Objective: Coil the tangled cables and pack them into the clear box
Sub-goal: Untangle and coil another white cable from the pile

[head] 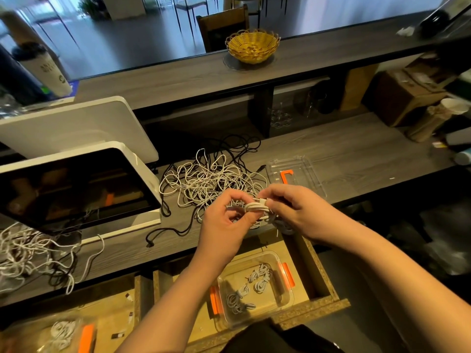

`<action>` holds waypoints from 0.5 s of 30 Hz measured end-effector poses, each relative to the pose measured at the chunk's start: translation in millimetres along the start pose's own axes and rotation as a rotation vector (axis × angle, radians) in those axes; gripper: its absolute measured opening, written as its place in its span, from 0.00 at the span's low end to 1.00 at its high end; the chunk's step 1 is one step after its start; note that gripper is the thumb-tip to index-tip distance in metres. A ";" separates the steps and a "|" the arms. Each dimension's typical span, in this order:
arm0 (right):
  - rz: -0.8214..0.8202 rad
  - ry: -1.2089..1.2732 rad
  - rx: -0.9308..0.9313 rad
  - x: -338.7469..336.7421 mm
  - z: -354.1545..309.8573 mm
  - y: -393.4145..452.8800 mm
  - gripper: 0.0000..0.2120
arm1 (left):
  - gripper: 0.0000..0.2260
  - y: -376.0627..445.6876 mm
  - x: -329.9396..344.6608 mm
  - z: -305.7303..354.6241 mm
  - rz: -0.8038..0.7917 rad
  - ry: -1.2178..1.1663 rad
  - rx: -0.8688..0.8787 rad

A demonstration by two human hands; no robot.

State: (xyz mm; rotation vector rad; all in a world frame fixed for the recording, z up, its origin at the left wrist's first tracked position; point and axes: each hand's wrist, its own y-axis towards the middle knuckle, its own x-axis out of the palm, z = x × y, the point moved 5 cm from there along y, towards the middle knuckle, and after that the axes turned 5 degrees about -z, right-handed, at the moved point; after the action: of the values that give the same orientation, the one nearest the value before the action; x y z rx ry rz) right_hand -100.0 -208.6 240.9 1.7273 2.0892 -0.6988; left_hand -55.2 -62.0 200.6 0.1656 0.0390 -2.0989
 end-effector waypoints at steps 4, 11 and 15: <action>-0.052 -0.095 0.041 3.7 4.1 -0.9 0.08 | 0.11 -2.5 0.9 -2.6 0.005 -0.045 -0.044; -0.023 -0.108 0.018 0.0 1.7 -0.7 0.10 | 0.16 1.9 0.4 0.1 -0.053 -0.010 -0.049; 0.099 0.072 0.006 -3.2 5.1 0.3 0.08 | 0.13 2.5 -3.9 2.0 -0.029 -0.043 -0.059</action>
State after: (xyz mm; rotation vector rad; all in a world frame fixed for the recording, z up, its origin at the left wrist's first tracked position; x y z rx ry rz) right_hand -99.3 -214.1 238.4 1.8712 2.0328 -0.6234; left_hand -51.3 -60.1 203.3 0.0852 0.0774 -2.1271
